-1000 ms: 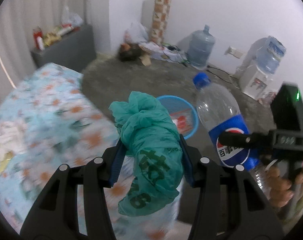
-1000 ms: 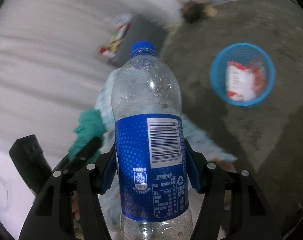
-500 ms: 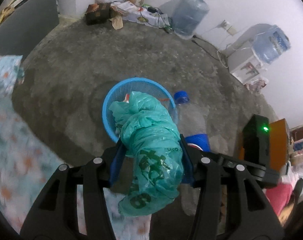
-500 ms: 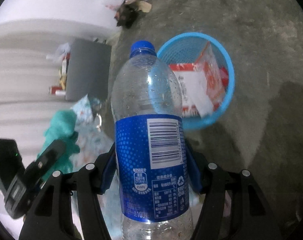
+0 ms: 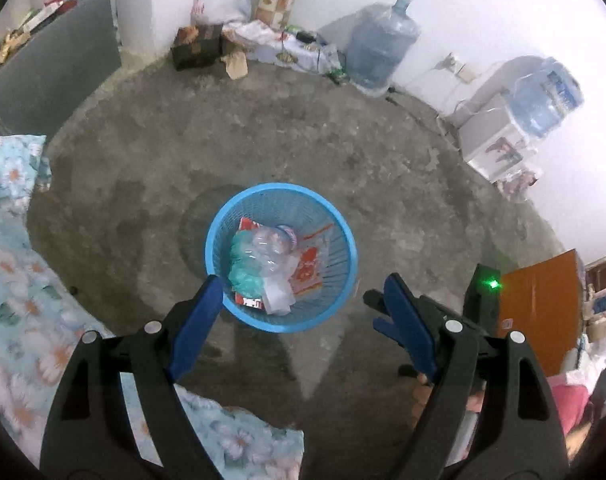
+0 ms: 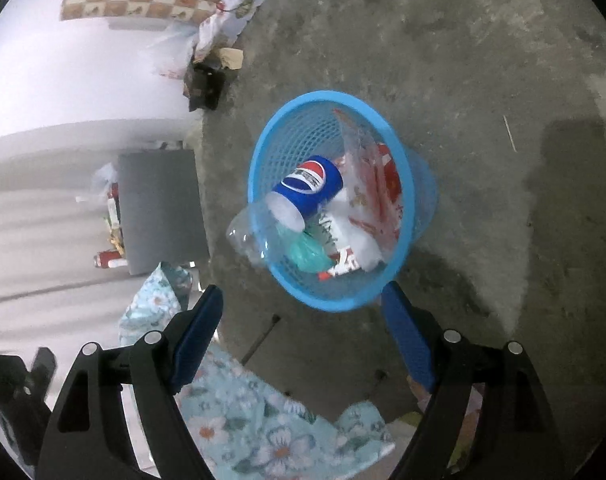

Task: Collect trash
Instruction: 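Open both grippers to drop the bag and bottle into the wastebasket, then move both open grippers back over the floral bed cover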

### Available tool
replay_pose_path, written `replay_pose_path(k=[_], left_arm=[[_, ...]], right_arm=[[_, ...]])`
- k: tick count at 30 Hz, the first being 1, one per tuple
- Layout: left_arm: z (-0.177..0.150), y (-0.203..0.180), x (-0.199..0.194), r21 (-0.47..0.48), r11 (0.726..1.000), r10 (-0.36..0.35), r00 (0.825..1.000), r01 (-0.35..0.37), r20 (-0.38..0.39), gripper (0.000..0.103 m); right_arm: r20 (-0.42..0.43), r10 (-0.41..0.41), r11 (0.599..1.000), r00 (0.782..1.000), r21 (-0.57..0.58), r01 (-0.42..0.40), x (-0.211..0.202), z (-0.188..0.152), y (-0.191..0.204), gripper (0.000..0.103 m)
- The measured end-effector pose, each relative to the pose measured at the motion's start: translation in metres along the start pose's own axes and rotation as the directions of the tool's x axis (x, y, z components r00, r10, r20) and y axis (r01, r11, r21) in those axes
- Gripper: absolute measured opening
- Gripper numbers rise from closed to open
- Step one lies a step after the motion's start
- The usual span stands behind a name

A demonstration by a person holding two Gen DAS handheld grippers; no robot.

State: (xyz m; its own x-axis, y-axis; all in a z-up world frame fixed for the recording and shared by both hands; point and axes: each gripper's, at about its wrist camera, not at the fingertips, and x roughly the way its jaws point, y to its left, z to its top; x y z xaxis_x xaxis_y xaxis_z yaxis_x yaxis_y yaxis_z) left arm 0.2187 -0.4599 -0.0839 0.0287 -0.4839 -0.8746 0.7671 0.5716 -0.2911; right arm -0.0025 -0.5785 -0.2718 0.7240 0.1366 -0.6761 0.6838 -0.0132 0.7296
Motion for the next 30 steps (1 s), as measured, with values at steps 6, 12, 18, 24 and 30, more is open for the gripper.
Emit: replay_pose_path(k=[6, 12, 18, 24, 30], left_arm=[[-0.034, -0.006, -0.088, 0.037, 0.999, -0.023, 0.992, 0.019, 0.127, 0.080], [-0.091, 0.014, -0.174, 0.021, 0.999, 0.025, 0.966, -0.032, 0.256, 0.083], [-0.170, 0.070, -0.235, -0.206, 0.972, 0.176, 0.928, -0.111, 0.329, 0.083], [-0.238, 0.116, -0.283, -0.339, 0.924, 0.299, 0.891, -0.179, 0.343, 0.083], [-0.290, 0.158, -0.316, -0.469, 0.859, 0.387, 0.859, -0.204, 0.336, 0.083]], right_arm=[[0.052, -0.053, 0.973, 0.997, -0.223, 0.063, -0.028, -0.040, 0.063, 0.079], [0.086, -0.009, 0.884, 0.996, -0.464, 0.048, -0.059, -0.090, 0.139, 0.081], [-0.004, 0.033, 0.765, 0.999, -0.643, -0.028, -0.069, -0.152, 0.192, 0.081], [-0.014, 0.005, 0.636, 1.000, -0.772, -0.014, -0.072, -0.215, 0.218, 0.081], [0.026, -0.037, 0.478, 0.999, -0.877, 0.041, -0.064, -0.283, 0.239, 0.085]])
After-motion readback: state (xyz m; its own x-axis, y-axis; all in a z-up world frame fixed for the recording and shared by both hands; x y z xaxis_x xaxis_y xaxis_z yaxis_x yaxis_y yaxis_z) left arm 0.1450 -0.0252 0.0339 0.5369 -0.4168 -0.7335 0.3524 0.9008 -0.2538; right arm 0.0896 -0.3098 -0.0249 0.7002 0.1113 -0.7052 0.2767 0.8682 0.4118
